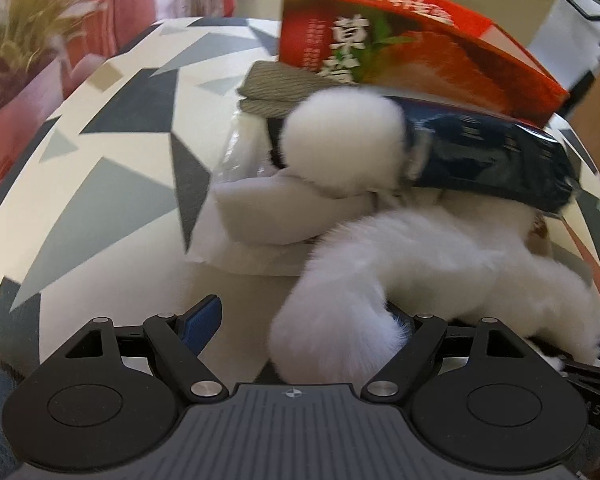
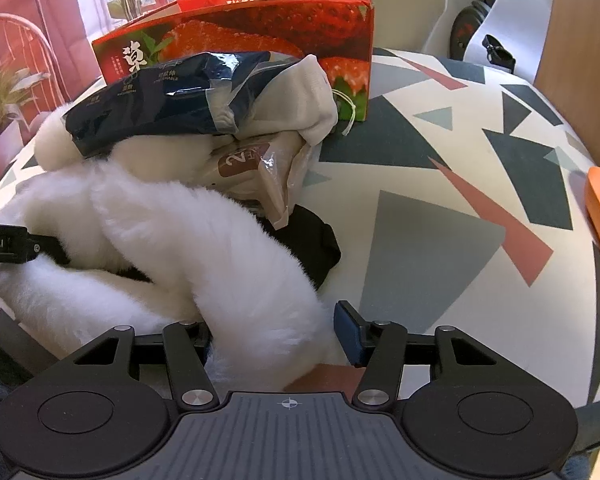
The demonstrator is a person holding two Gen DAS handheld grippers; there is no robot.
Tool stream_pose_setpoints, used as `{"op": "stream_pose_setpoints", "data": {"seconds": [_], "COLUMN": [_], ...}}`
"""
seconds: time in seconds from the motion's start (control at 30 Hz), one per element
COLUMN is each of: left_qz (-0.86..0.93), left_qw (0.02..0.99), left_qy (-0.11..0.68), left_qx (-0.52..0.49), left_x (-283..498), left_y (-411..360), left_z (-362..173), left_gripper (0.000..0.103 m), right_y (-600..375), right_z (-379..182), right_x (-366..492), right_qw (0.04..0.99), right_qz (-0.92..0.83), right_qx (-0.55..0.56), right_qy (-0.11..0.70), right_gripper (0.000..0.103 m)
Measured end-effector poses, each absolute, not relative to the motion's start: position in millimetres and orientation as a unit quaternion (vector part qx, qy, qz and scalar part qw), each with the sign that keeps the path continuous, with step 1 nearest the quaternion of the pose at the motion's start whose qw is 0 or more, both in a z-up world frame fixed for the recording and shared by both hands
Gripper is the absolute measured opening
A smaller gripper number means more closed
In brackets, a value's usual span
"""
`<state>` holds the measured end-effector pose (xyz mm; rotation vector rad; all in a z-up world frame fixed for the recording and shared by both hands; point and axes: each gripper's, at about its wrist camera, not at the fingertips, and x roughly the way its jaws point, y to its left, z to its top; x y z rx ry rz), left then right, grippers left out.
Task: Organize soft objects
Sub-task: 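Close the left gripper on the white fluffy plush while the right gripper closes on it too, then lift the white fluffy plush with both grippers and carry it into the red box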
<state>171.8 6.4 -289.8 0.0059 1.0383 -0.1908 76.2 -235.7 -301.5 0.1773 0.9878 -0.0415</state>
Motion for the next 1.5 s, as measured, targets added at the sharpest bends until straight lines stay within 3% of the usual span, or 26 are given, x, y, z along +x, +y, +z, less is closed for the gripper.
{"op": "stream_pose_setpoints", "data": {"seconds": [0.2, 0.33, 0.43, 0.5, 0.6, 0.67, 0.73, 1.0, 1.13, 1.23, 1.3, 1.37, 1.4, 1.5], "left_qz": [-0.083, -0.080, -0.083, -0.086, -0.114, -0.131, -0.140, -0.142, -0.129, -0.127, -0.126, -0.139, -0.145, -0.145], "left_qw": [0.858, 0.855, 0.856, 0.857, 0.859, 0.863, 0.866, 0.851, 0.857, 0.860, 0.863, 0.864, 0.864, 0.877], "left_qy": [0.507, 0.512, 0.510, 0.508, 0.499, 0.487, 0.477, 0.505, 0.498, 0.494, 0.490, 0.484, 0.482, 0.456], "left_qx": [0.009, 0.023, 0.026, 0.025, 0.021, 0.035, 0.048, -0.020, -0.004, 0.006, 0.015, 0.016, 0.013, 0.028], "left_x": [173.5, 171.8, 171.0, 169.7, 165.0, 158.5, 153.7, 161.6, 161.3, 160.8, 159.5, 154.8, 151.7, 142.0], "left_y": [11.3, 12.7, 14.4, 15.2, 12.4, 5.5, -0.1, 15.1, 15.0, 12.2, 9.0, 6.6, 5.6, 3.7], "left_z": [-296.9, -304.5, -304.1, -302.9, -295.6, -289.7, -285.6, -298.7, -303.5, -303.9, -303.9, -300.5, -297.1, -283.7], "left_gripper": [0.085, 0.094, 0.094, 0.090, 0.059, 0.031, 0.024, 0.027, 0.049, 0.049, 0.047, 0.023, 0.019, 0.017], "right_y": [-246.0, -250.4, -255.1, -258.6, -262.5, -261.8, -258.7, -258.1, -256.2, -258.1, -258.2, -257.5, -257.1, -254.6], "right_z": [-301.8, -302.0, -301.5, -300.7, -297.9, -294.1, -288.8, -285.0, -284.9, -286.0, -288.0, -288.8, -288.3, -281.5], "right_x": [73.6, 72.8, 71.2, 69.6, 66.8, 65.3, 63.7, 58.1, 56.6, 55.1, 54.0, 52.7, 52.3, 50.6], "right_qw": [0.876, 0.875, 0.875, 0.876, 0.877, 0.880, 0.884, 0.884, 0.886, 0.886, 0.885, 0.884, 0.884, 0.889], "right_qz": [-0.033, -0.049, -0.056, -0.059, -0.047, -0.034, -0.021, -0.016, -0.020, -0.022, -0.020, -0.017, -0.016, -0.010], "right_qx": [0.104, 0.107, 0.117, 0.127, 0.144, 0.149, 0.147, 0.157, 0.152, 0.158, 0.162, 0.163, 0.164, 0.159], "right_qy": [0.470, 0.469, 0.466, 0.462, 0.456, 0.450, 0.443, 0.439, 0.437, 0.435, 0.437, 0.438, 0.438, 0.430], "right_gripper": [0.050, 0.050, 0.050, 0.048, 0.037, 0.031, 0.027, 0.024, 0.020, 0.018, 0.016, 0.015, 0.015, 0.015]}}
